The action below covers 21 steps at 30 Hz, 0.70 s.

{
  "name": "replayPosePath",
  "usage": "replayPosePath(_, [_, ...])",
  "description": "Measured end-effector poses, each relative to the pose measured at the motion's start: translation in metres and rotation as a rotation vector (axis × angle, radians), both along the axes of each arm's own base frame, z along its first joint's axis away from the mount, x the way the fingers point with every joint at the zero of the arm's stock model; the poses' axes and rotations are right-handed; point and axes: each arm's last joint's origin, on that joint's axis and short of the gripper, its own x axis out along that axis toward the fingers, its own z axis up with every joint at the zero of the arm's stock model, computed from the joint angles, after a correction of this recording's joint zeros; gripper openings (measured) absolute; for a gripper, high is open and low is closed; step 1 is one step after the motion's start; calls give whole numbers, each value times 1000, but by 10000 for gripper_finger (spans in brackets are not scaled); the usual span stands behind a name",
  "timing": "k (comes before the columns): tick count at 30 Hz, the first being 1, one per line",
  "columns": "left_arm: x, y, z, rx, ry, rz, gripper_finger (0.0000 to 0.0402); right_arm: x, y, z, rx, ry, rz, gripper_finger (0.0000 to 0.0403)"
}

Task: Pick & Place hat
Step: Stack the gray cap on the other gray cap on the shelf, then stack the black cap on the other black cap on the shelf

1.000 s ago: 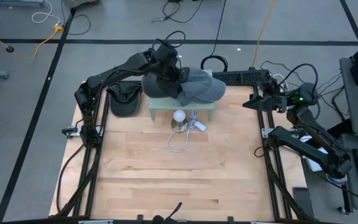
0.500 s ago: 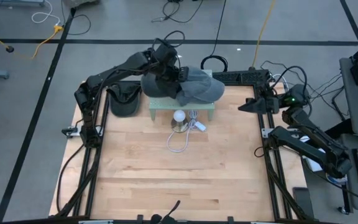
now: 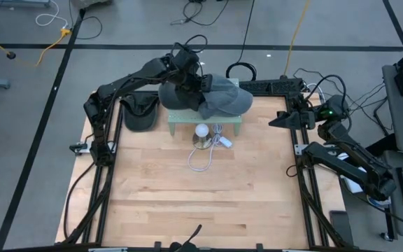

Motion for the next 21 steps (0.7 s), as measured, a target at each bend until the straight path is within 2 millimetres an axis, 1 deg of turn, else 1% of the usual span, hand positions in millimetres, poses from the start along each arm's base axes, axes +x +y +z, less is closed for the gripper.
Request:
replayPosePath(3, [0, 1, 0, -11, -3, 11, 174, 0, 0, 0, 0, 0, 0, 169])
replayPosePath(6, [-5, 3, 3, -31, -11, 41, 187, 0, 0, 0, 1, 0, 1, 169])
replayPosePath(8, [-8, 4, 9, -20, -33, 52, 192, 0, 0, 0, 1, 0, 0, 169])
replayPosePath(10, [-16, 4, 16, -13, -37, 63, 195, 0, 0, 0, 1, 1, 1, 169])
replayPosePath(16, [-32, 1, 37, 36, -78, 64, 187, 0, 0, 0, 1, 0, 0, 169])
replayPosePath(21, [-50, -7, 60, 100, -113, 42, 175, 0, 0, 0, 2, 1, -1, 169])
